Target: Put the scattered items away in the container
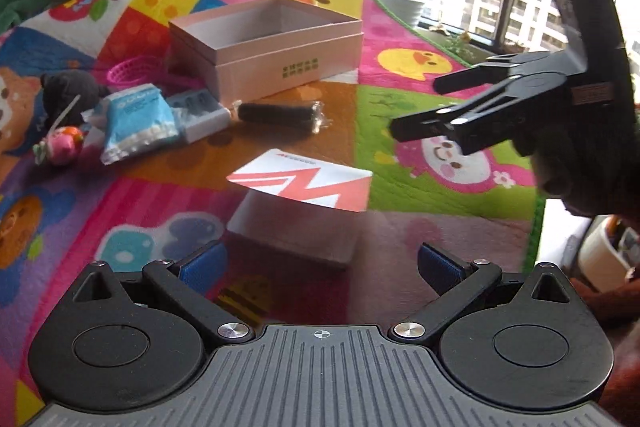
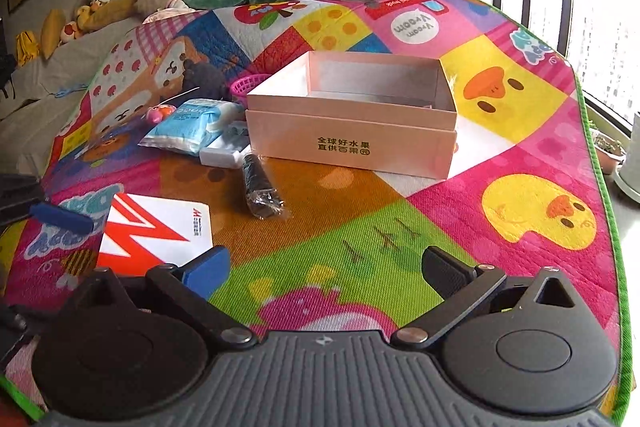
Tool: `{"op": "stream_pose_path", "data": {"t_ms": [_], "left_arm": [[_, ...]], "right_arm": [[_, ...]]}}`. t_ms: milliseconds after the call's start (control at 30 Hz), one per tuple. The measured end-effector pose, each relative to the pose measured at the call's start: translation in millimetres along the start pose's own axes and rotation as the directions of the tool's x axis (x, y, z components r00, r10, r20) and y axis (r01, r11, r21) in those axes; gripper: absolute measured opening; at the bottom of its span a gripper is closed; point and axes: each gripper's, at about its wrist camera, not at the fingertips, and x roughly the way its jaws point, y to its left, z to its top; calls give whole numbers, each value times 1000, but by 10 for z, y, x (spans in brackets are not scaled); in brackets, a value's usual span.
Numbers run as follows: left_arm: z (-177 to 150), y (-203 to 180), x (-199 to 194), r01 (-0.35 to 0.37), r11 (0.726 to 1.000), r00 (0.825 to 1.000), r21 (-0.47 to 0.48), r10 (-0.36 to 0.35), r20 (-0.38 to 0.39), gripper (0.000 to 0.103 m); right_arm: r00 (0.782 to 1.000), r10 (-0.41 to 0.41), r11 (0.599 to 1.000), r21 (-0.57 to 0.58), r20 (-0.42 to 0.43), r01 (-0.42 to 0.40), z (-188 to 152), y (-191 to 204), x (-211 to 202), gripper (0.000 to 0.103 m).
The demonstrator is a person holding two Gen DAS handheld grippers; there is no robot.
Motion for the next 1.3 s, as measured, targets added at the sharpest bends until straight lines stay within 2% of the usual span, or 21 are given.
{"op": "stream_pose_path", "data": {"t_ms": [67,167,267,433,500,600,700,767,867,1033,1200,1300], "left_arm": [[13,-11,59,54,998,998,-39,-54,-12,103],[30,-67,171,92,994,995,-51,-93,-22,103],[65,-142,261,109,994,994,-30,-109,1,103],[104,-156,305,113,993,994,-28,-113,13,103],[101,-161,238,91,996,996,-3,-91,16,103],[124,-161,96,2,999,998,38,-4,62,103],[219,-154,88,-98,993,991,62,92,100,103],[308,-153,178,-131,988,988,77,124,92,103],[390,-157,357,-140,985,989,103,135,57,103],[423,-173,589,-146,980,989,134,146,9,103],[416,-132,672,-159,979,987,125,159,8,103],[411,-117,674,-164,980,987,116,162,20,103]], "right_arm": [[1000,12,1000,8,-23,-12,69,17,147,102],[998,9,1000,0,-63,-9,117,50,344,102],[993,35,999,-4,-109,-35,126,71,489,102],[992,58,998,-26,-110,-61,145,145,505,102],[996,39,998,-38,-84,-42,139,137,446,102],[999,22,1000,16,-39,-21,131,-16,305,102],[1000,-21,996,82,-21,22,80,-194,217,103],[999,-43,992,118,-30,46,18,-293,196,103],[997,-55,985,161,-50,62,-91,-387,195,103],[997,-72,985,154,-28,75,-163,-375,163,103],[993,-120,989,86,-22,121,-201,-258,199,103],[992,-121,989,80,-28,123,-192,-252,211,103]]}}
